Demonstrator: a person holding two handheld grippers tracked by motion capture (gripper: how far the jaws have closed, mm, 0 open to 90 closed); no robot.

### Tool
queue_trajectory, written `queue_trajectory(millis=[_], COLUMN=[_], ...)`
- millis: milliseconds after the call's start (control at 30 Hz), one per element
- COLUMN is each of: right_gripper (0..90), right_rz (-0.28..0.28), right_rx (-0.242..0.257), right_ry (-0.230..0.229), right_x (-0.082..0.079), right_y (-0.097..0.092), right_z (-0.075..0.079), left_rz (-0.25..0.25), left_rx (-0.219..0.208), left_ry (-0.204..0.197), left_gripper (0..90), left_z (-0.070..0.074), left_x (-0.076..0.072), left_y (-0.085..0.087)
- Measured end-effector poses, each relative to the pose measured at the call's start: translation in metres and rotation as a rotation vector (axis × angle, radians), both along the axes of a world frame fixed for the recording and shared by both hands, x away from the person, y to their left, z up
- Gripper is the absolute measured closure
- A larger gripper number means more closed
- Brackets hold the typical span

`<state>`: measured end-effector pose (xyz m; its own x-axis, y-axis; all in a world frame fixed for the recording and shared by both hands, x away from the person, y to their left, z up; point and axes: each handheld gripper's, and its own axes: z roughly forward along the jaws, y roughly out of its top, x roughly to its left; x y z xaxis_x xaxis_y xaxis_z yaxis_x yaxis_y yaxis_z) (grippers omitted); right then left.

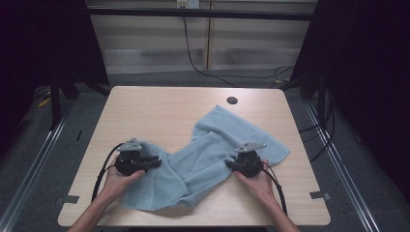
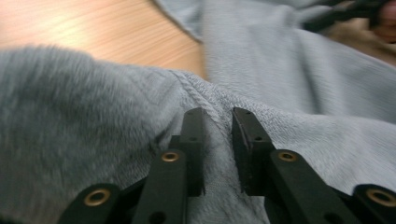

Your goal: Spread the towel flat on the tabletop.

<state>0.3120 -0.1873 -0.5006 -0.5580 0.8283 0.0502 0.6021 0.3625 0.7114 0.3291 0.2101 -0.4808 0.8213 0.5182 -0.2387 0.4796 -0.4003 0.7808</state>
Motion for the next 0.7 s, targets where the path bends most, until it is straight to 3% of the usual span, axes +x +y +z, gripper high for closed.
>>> queue_trajectory(millis=[233,333,367,500,533,567,600,633,667,700], right_gripper=[73.9,71.8,63.7,51.9,51.6,51.6,51.7,51.7,52.0,52.5], right_rz=[-0.117,-0.11,-0.117,-0.094,-0.079,-0.079,-0.042,-0.042,0.0,0.035], right_rx=[-0.011,-0.013,-0.031,0.035,0.067,0.067,0.145,0.145,0.147,0.156], right_ry=[0.015,0.019,0.005,-0.056,-0.076,-0.076,-0.092,-0.092,-0.103,-0.103], right_x=[0.064,0.076,0.078,0.055,0.047,0.047,0.028,0.028,0.007,-0.001], right_y=[-0.022,-0.024,-0.022,-0.015,-0.016,-0.016,-0.013,-0.013,-0.003,0.003], right_z=[0.0,0.001,0.004,0.026,0.033,0.033,0.044,0.044,0.051,0.053], left_rz=[-0.085,-0.095,-0.102,-0.083,-0.041,-0.041,0.011,0.011,0.072,0.092], left_rx=[-0.065,-0.073,-0.095,-0.144,-0.143,-0.143,-0.152,-0.152,-0.121,-0.131], left_ry=[0.049,0.055,0.042,-0.006,-0.038,-0.038,-0.057,-0.057,-0.079,-0.078], left_gripper=[79.6,70.8,68.3,60.9,59.3,56.8,55.9,55.4,54.2,52.6], left_z=[0.003,0.004,0.01,0.023,0.03,0.03,0.033,0.033,0.033,0.031], left_x=[-0.011,-0.015,-0.019,-0.021,-0.019,-0.019,-0.014,-0.014,-0.009,-0.006], left_y=[-0.017,-0.021,-0.019,-0.006,0.006,0.006,0.017,0.017,0.024,0.028])
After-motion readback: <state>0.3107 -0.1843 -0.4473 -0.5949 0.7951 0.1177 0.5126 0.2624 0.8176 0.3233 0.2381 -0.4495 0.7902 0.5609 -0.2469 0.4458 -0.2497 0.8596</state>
